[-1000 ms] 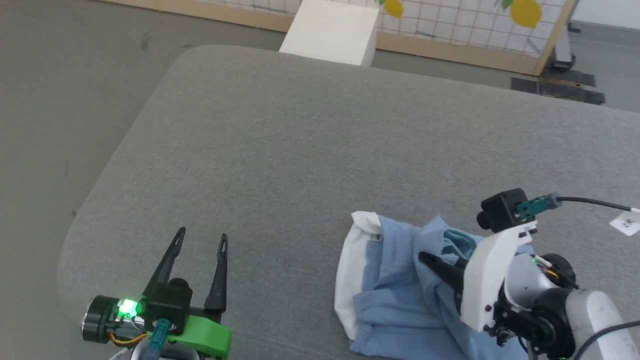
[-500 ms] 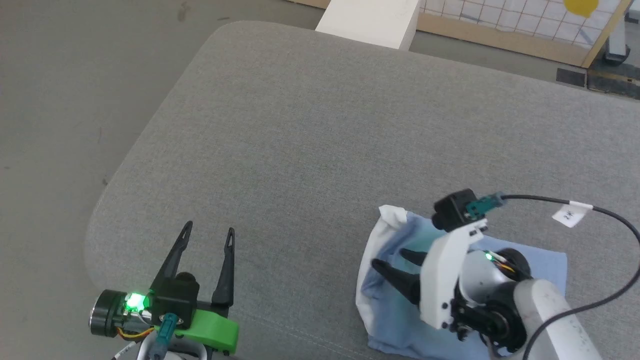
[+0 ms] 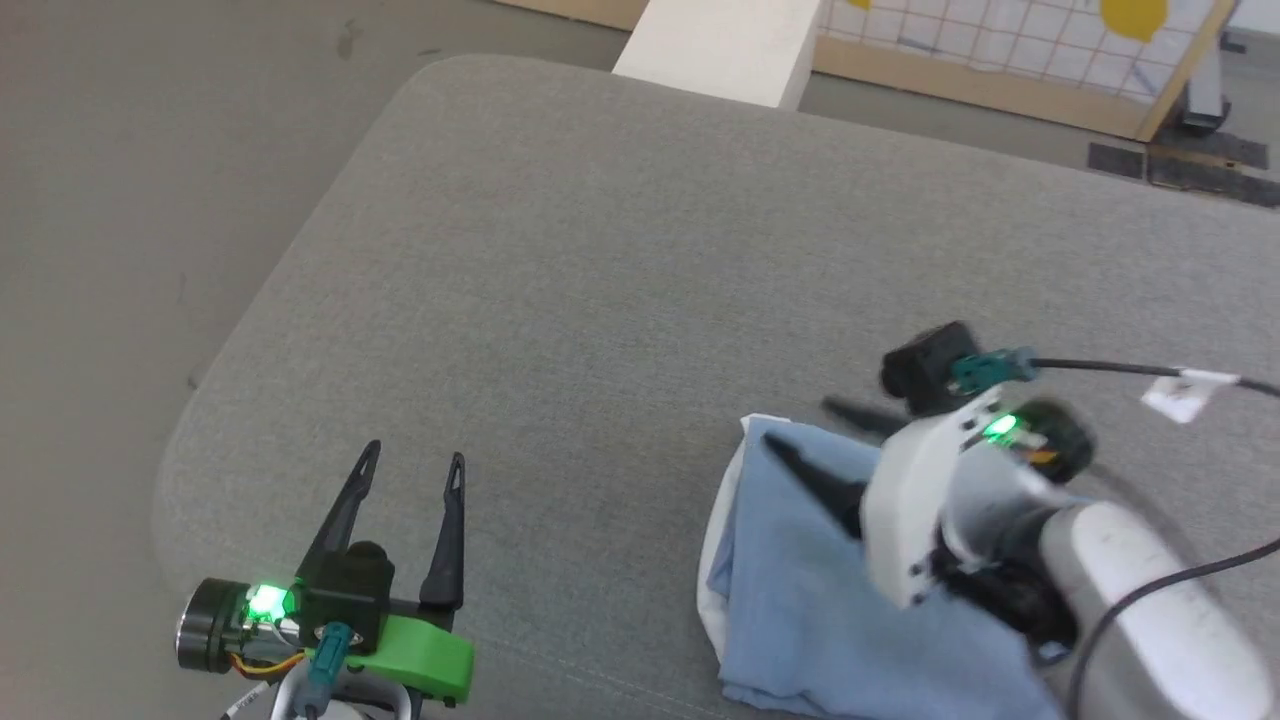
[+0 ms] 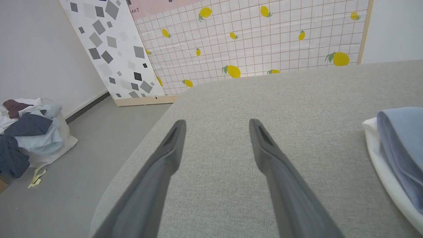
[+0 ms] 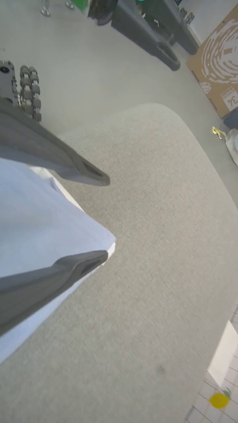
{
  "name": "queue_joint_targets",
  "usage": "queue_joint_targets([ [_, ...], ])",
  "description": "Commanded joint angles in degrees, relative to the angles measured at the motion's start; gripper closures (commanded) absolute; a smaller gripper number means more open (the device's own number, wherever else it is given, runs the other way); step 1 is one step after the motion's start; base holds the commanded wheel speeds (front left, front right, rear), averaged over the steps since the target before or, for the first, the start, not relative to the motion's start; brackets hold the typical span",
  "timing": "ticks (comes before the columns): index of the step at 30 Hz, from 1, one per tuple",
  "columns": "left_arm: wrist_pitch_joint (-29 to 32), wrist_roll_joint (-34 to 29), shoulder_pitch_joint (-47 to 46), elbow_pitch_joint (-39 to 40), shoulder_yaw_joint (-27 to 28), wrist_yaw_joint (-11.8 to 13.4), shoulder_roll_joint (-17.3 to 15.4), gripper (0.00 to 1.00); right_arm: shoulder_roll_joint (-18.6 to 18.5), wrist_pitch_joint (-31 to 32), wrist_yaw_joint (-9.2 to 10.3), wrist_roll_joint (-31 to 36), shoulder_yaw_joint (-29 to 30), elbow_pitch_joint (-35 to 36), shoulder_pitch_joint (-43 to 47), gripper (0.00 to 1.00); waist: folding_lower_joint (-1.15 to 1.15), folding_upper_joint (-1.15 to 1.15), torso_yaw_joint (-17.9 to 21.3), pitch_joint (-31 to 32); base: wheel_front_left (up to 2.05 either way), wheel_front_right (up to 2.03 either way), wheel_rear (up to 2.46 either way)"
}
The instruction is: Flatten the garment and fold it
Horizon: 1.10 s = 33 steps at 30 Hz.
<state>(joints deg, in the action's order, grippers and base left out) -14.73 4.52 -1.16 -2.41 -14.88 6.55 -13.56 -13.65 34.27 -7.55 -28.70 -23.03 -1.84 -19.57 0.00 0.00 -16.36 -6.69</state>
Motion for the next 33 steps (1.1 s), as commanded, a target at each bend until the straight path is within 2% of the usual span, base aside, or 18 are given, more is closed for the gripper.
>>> queue_joint_targets([
  [1, -0.3, -0.3, -0.9, 0.0, 0.3, -0.3, 0.2, 0.0, -3.4, -3.3, 0.06, 0.9, -1.2, 0.3, -2.0, 0.0, 0.0, 0.0, 1.1, 0.9, 0.0, 0.0, 0.0],
  [3, -0.3, -0.1, -0.8, 0.1, 0.5, -0.5, 0.3, 0.0, -8.8, -9.5, 0.06, 3.2, -2.6, -0.1, -3.9, 0.0, 0.0, 0.0, 2.0, 1.5, 0.0, 0.0, 0.0],
  [7, -0.3, 0.6, -0.5, 0.5, 1.3, -0.6, 0.6, 0.0, -15.0, -21.1, 0.06, 4.3, -1.0, -2.6, -5.6, 0.0, 0.0, 0.0, 3.7, 2.5, 0.0, 0.0, 0.0],
  [10, -0.3, 1.0, 0.0, 0.2, 1.5, -0.9, 0.6, 0.0, -17.9, -27.7, 0.06, 4.7, 1.9, -4.2, -5.2, 0.0, 0.0, 0.0, 5.4, 3.2, 0.0, 0.0, 0.0],
  [15, -0.3, 1.9, 1.2, -0.6, 1.9, -1.3, 0.8, 0.0, -18.6, -34.0, 0.06, 5.4, 9.6, -5.4, -0.4, 0.0, 0.0, 0.0, 7.9, 3.9, 0.0, 0.0, 0.0],
  [21, -0.3, 2.6, 2.2, -1.1, 2.7, -1.1, 0.5, 0.0, -13.8, -38.1, 0.06, 8.4, 20.2, -1.2, 9.4, 0.0, 0.0, 0.0, 10.8, 4.1, 0.0, 0.0, 0.0],
  [26, -0.2, 3.3, 2.8, -1.5, 3.0, -1.4, -0.1, 0.0, -6.2, -38.1, 0.06, 10.6, 28.0, 4.4, 17.2, 0.0, 0.0, 0.0, 12.8, 4.0, 0.0, 0.0, 0.0],
  [30, 1.0, 3.8, 3.0, -1.9, 2.7, -2.0, -0.6, 0.0, -0.6, -36.3, 0.06, 12.0, 31.2, 7.0, 21.2, 0.0, 0.0, 0.0, 13.6, 4.0, 0.0, 0.0, 0.0],
  [33, 1.5, 4.1, 3.0, -2.0, 2.5, -2.3, -0.8, 0.0, 1.8, -35.8, 0.06, 13.3, 31.6, 8.4, 23.6, 0.0, 0.0, 0.0, 14.0, 3.9, 0.0, 0.0, 0.0],
])
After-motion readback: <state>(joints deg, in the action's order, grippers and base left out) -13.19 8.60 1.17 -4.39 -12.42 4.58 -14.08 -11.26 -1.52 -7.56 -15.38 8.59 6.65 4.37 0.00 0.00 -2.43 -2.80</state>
